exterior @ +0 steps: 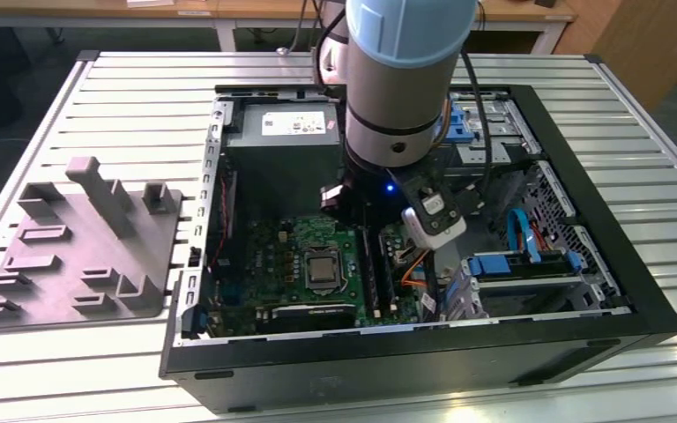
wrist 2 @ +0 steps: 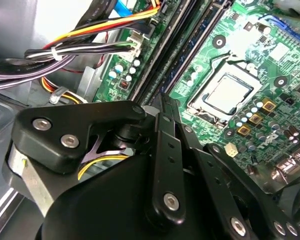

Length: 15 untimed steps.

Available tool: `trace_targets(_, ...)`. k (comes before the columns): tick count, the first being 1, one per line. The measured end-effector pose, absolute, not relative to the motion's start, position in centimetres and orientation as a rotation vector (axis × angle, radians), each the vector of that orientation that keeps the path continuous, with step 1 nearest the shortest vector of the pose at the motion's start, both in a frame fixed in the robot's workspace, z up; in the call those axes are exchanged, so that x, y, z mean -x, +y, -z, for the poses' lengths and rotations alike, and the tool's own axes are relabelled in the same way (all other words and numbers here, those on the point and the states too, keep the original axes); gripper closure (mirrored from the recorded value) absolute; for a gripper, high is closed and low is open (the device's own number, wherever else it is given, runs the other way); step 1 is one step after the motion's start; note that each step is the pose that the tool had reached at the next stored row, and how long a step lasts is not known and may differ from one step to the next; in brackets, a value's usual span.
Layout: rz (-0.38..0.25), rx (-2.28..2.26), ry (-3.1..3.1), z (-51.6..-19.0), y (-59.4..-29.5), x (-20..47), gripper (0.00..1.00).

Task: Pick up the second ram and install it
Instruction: 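Insert the second ram into the second slot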

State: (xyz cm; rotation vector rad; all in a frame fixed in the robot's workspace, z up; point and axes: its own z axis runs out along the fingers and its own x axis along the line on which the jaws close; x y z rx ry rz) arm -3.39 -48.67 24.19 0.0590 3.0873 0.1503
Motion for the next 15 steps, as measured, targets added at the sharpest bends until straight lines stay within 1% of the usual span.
trace_targets(15, -0.152, -0.059, 3.087, -24.92, -47.84, 3.38, 0.90)
